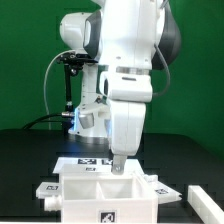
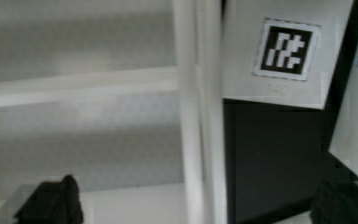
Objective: Assemble cabinet
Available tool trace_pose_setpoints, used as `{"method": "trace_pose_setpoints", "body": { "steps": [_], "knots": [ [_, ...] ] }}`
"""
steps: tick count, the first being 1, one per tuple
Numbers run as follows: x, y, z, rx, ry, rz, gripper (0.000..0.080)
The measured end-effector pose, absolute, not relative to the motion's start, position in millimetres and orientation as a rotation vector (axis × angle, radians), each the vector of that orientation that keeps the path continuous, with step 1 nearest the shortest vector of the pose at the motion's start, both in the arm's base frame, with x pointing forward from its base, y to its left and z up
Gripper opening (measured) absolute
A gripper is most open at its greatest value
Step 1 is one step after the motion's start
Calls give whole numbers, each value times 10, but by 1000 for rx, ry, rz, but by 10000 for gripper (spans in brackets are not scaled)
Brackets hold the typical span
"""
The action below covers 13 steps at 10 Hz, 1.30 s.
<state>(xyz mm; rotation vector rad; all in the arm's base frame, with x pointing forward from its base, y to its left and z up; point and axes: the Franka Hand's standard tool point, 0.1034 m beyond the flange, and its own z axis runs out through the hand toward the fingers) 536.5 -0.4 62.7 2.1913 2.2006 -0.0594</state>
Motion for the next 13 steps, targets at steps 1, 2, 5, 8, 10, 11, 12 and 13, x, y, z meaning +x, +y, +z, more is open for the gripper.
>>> {"method": "trace_pose_setpoints", "body": {
  "steps": [1,2,5,8,10,11,12,13],
  "knots": [
    [5371,10,585,2189,2202,-50,650],
    [5360,24,521,2191,2206,-49,650],
    [5375,20,438,2198,2209,-54,650],
    [5366,34,419,2199,2210,-55,410],
    [5360,30,402,2200,2212,-57,93],
    [5361,13,407,2192,2220,-59,93],
    [5365,-23,423,2185,2229,-64,93],
    [5353,-17,406,2188,2229,-68,93]
  ]
}}
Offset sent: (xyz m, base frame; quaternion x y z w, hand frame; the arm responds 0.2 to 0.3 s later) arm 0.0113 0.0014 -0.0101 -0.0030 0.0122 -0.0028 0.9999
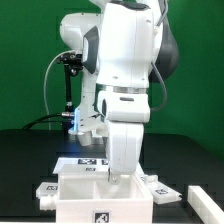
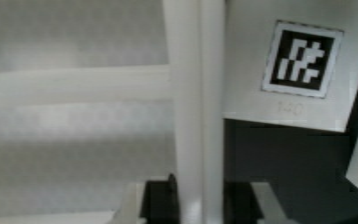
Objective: Assemble cabinet
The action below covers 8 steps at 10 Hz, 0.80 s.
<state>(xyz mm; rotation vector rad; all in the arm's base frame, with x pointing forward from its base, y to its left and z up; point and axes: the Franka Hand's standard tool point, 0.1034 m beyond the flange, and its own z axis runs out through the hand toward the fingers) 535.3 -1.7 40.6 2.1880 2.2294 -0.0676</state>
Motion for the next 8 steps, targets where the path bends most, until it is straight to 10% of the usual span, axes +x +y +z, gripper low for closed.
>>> {"method": "trace_pose_setpoints", "body": {
  "steps": [8],
  "knots": [
    [5453,558,401,2663,1668,-74,94]
  ]
}}
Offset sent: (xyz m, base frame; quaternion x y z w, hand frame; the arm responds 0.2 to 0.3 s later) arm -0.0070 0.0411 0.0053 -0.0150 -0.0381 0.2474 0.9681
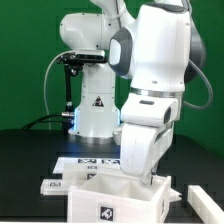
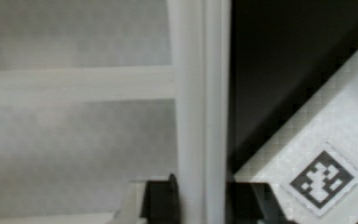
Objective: Assemble cabinet
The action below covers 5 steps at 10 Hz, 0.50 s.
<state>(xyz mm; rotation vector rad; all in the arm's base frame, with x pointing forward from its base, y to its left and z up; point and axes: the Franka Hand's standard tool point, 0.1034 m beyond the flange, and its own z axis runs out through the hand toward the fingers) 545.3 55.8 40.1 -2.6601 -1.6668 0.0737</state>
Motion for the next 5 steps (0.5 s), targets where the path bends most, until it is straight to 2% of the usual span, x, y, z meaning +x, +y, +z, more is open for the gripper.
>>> {"method": "trace_pose_setpoints", "body": {
  "steps": [4,5],
  "knots": [
    [5451,580,402,-2690,-1618,72,94],
    [5431,683,398,-2795,-1418,92,94]
  ]
}}
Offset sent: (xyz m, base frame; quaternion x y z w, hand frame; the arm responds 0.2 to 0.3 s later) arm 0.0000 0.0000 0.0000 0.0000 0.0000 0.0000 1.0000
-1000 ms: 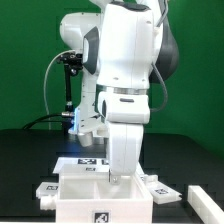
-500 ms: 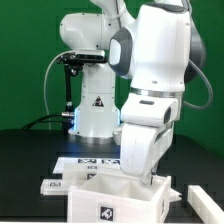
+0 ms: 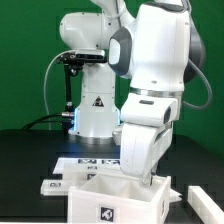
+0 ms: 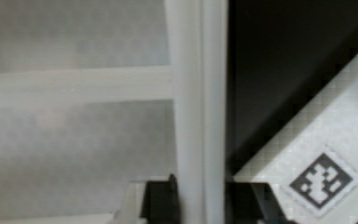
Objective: Assemble cabinet
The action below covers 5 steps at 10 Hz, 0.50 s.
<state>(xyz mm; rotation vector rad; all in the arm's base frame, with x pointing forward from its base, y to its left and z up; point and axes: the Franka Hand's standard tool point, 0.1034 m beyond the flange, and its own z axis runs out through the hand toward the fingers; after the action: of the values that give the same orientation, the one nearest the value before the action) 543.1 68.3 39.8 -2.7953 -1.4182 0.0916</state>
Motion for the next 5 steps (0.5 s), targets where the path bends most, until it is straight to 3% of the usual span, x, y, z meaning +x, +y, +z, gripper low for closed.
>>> {"method": "trace_pose_setpoints", "body": {
  "steps": [2,5],
  "knots": [
    [5581,897,402,-2875,-1164,138,95],
    [5577,906,405,-2878,-1159,141,95]
  ]
}}
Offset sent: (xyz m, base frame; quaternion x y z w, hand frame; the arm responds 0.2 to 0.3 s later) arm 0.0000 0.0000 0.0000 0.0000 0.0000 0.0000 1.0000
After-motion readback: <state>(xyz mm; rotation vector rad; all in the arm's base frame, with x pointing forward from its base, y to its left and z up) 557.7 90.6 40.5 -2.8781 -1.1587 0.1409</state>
